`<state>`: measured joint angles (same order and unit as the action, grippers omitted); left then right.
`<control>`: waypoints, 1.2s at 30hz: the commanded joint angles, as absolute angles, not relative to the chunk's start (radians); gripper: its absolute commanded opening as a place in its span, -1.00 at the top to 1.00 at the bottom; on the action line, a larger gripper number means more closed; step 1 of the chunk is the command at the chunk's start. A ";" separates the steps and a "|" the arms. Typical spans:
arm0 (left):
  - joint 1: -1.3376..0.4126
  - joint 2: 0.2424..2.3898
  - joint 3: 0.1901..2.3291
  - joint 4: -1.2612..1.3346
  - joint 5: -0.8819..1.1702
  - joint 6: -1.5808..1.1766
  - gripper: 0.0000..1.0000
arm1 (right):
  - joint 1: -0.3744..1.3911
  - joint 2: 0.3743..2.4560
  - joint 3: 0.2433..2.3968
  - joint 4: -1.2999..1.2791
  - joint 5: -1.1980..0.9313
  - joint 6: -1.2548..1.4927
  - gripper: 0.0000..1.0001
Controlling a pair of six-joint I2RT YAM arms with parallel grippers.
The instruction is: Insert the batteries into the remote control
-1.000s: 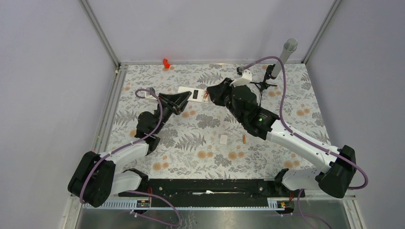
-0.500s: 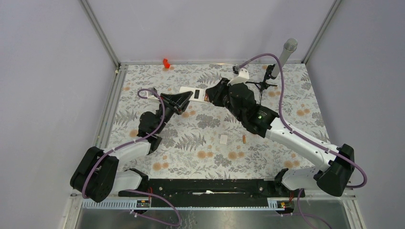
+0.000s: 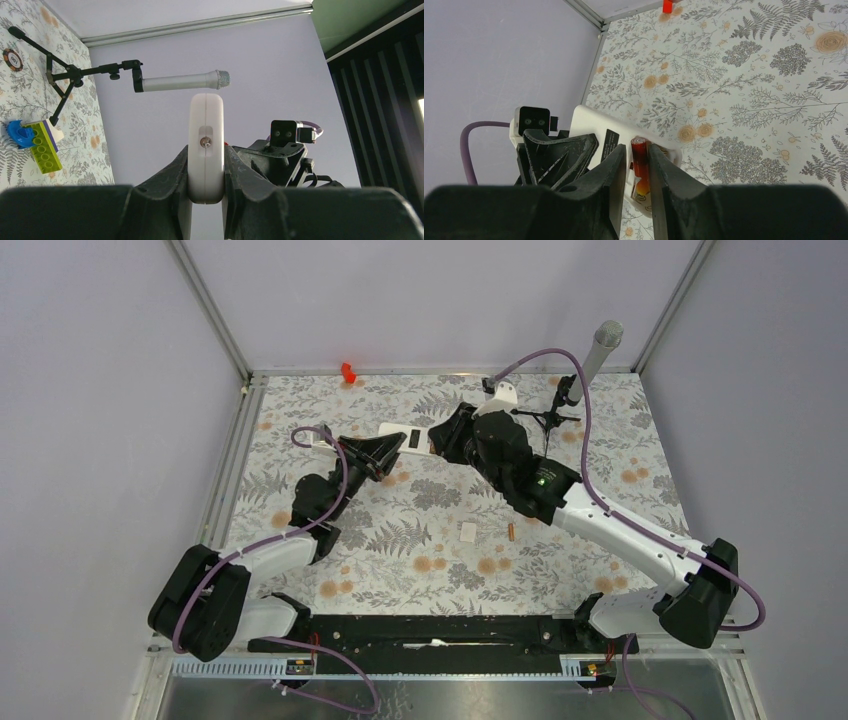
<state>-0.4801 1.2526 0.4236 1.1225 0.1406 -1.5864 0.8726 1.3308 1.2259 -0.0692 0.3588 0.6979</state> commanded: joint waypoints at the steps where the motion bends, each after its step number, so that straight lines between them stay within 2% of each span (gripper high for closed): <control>1: -0.485 1.241 0.441 1.284 0.102 -1.629 1.00 | 0.873 1.321 1.250 -0.103 0.442 0.697 0.38; 8: -0.486 1.246 0.426 1.280 0.068 -1.663 1.00 | 0.873 1.314 1.255 -0.095 0.456 0.707 0.26; 24: -0.486 1.247 0.414 1.288 0.053 -1.648 1.00 | 0.873 1.261 1.266 -0.109 0.433 0.723 0.19; 28: -0.486 1.217 0.421 1.240 0.051 -1.608 1.00 | 0.871 1.256 1.333 -0.217 0.390 0.728 -0.05; 33: -0.486 1.203 0.425 1.236 0.049 -1.589 1.00 | 0.869 1.201 1.304 -0.266 0.353 0.827 -0.61; 36: -0.486 1.202 0.423 1.241 0.048 -1.584 1.00 | 0.854 1.168 1.258 -0.263 0.293 0.974 -0.82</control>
